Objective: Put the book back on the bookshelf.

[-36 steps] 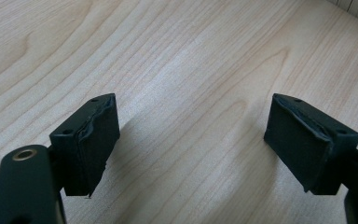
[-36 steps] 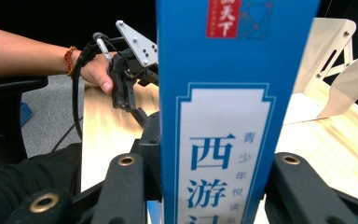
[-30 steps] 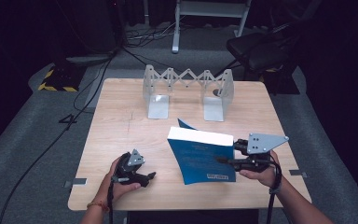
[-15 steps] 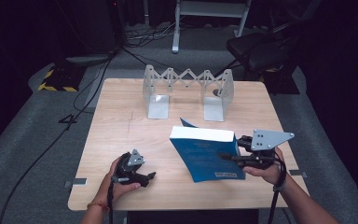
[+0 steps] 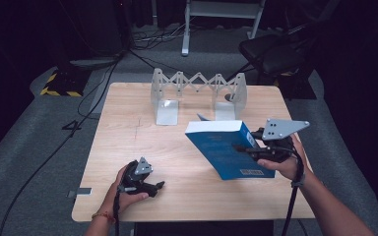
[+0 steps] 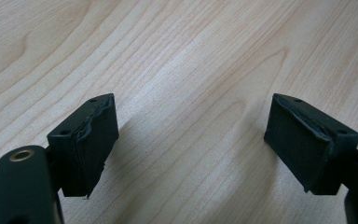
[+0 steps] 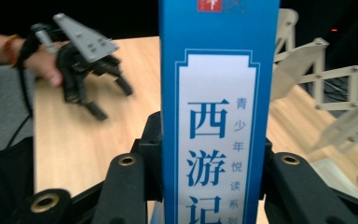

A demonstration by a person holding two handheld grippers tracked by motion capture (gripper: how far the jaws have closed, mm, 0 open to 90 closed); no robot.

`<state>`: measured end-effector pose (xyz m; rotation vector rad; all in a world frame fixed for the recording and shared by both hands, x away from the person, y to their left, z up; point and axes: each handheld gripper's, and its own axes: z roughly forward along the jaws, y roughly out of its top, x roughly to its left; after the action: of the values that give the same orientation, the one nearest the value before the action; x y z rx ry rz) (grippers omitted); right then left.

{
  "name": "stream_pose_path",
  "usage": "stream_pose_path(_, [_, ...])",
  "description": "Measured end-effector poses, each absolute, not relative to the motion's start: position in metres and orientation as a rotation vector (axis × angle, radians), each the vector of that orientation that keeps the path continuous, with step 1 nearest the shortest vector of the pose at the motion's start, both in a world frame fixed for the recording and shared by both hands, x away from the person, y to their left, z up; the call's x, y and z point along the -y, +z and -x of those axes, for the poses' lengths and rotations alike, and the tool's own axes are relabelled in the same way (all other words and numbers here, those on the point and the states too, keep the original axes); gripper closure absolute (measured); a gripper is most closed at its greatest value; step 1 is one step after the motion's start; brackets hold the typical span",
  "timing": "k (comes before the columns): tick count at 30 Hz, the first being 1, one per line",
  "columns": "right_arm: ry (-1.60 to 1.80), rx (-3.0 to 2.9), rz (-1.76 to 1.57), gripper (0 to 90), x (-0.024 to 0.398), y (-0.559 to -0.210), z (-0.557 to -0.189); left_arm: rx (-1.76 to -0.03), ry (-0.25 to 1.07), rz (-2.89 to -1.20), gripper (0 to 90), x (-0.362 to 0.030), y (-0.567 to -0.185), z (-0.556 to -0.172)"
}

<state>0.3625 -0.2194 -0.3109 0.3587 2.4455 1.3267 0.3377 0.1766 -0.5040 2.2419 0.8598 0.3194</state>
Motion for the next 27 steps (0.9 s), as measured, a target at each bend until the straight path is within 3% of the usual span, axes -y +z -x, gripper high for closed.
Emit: stream_pose_path(27, [1.246,-2.264,-0.639,62.0,0.231,-0.291,-0.429,-0.855,0.322,-2.244,17.7,-0.177,-0.504,-0.338])
